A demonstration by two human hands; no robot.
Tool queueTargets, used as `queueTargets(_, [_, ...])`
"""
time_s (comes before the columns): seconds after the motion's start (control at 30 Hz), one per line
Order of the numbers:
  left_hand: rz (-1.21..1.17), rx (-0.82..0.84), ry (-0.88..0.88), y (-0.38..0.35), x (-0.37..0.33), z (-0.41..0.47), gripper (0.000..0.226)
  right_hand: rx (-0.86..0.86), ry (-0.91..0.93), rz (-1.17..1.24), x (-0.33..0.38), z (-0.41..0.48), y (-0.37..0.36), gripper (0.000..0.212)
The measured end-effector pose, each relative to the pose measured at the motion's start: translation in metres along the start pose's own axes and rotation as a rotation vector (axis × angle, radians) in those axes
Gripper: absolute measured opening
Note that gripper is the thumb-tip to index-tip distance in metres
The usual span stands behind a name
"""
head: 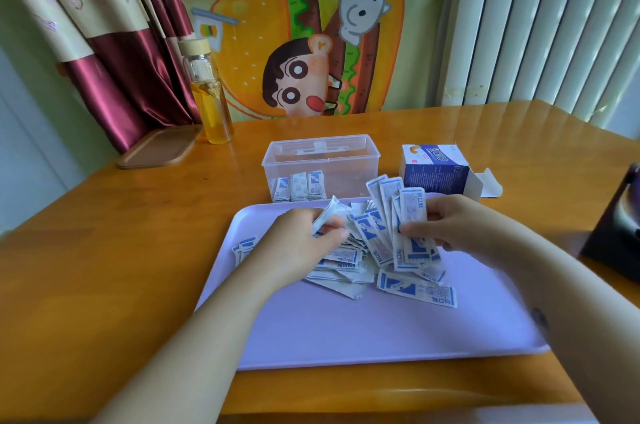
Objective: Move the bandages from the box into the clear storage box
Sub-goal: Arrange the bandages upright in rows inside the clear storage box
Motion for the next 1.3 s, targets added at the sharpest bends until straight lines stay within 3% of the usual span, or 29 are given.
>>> queueTargets(0.13, [-0.230, 0.052, 0.040, -0.018, -0.010, 0.001, 0.029, 0.145, 0.065, 0.319, 0.004, -0.001, -0.022, 0.044])
queueTargets(0.27, [-0.463, -0.022, 0.080, -0.020, -0.005, 0.003, 0.019, 0.168, 0.101, 0.386, 0.010, -0.002, -0.039, 0.034])
queueTargets(0.43, [-0.567, -0.101, 0.100, -0.005, 0.007, 0.001, 0.010, 0.130, 0.076, 0.770, 0.013, 0.000, -0.052, 0.041])
queueTargets(0.57, [-0.561, -0.163, 0.104, 0.006, 0.018, -0.002, 0.023, 0.054, 0.078, 0.744, 0.011, 0.007, -0.057, 0.039])
queueTargets(0.73, [-0.583, -0.287, 0.160, 0.026, 0.035, -0.007, 0.024, -0.011, 0.088, 0.573, 0.014, 0.020, -0.073, 0.012])
queueTargets(0.9, [-0.536, -0.285, 0.287, 0.040, 0.055, -0.013, 0.020, 0.074, 0.123, 0.538, 0.038, 0.033, -0.107, 0.013])
queueTargets(1.0, [-0.504, -0.310, 0.352, 0.056, 0.070, -0.014, 0.055, 0.088, 0.111, 0.467, 0.051, 0.044, -0.117, 0.013])
queueTargets(1.07, [-0.518, -0.375, 0.366, 0.072, 0.081, -0.016, 0.048, 0.083, 0.102, 0.421, 0.059, 0.050, -0.120, 0.014])
queueTargets(1.17, [-0.294, -0.418, 0.381, 0.091, 0.091, -0.019, 0.025, 0.034, 0.091, 0.401, 0.058, 0.059, -0.115, 0.019])
queueTargets(1.3, [0.108, -0.238, 0.381, 0.083, 0.094, -0.019, 0.030, -0.030, 0.090, 0.358, 0.055, 0.064, -0.103, 0.021])
Point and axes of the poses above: each hand's wrist, its own z-axis towards the middle knuckle, its own y-axis out of the back of the hand, x = y × z, the point moved 7 cm from there along z, towards the middle knuckle, and after that the axes turned 7 degrees about y, right-handed, at the moved point
